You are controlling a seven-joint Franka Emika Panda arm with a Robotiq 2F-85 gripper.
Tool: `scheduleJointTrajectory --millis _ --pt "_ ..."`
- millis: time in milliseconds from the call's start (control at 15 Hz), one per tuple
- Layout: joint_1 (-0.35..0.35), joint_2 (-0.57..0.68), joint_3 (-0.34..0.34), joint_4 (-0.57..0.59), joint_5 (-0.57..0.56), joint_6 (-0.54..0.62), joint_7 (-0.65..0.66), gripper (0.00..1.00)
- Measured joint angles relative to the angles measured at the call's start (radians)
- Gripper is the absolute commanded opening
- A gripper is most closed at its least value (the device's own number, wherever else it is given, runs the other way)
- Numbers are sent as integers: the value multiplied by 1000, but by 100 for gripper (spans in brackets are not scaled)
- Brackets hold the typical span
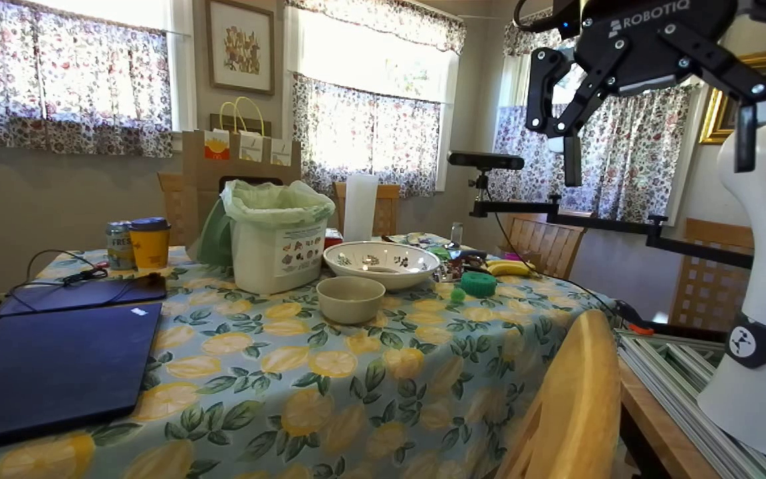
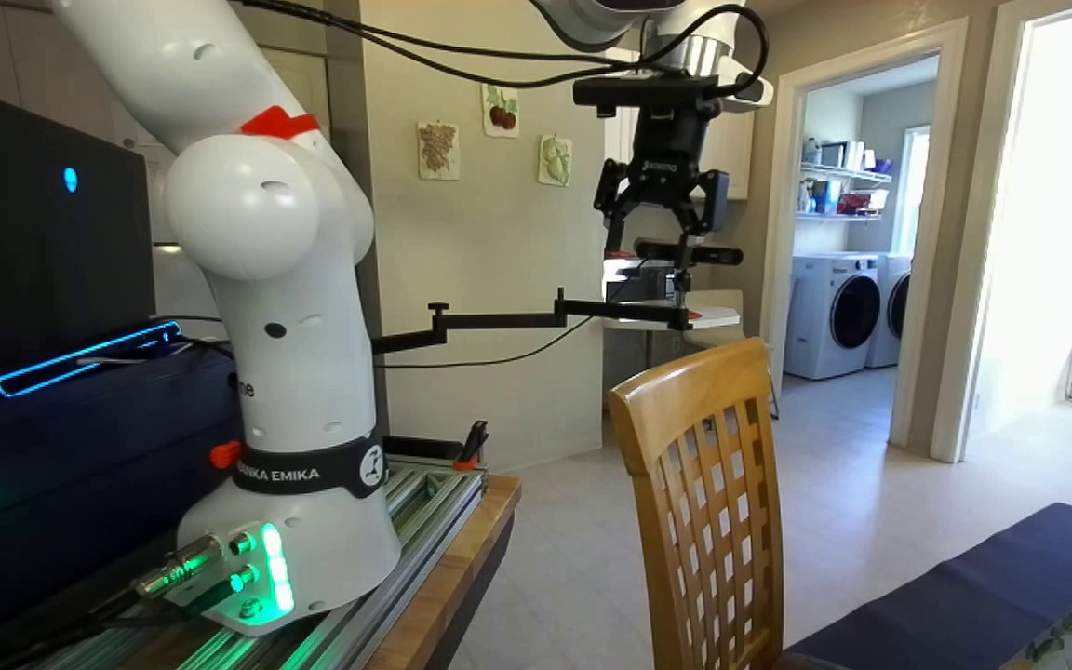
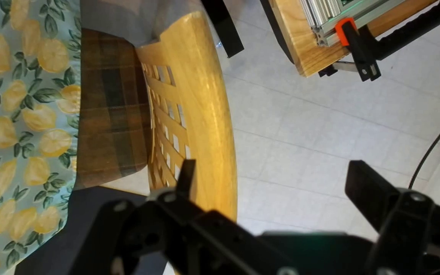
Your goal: Move the chair forward
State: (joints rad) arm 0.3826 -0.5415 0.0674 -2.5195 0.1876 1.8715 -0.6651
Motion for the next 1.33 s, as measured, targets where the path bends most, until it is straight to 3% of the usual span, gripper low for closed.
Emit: scheduleJointTrajectory --millis 400,867,1333 --pt "9 24 19 0 20 71 -2 100" --pt "49 149 60 8 102 246 -21 100" --pt "62 244 96 14 146 346 -60 100"
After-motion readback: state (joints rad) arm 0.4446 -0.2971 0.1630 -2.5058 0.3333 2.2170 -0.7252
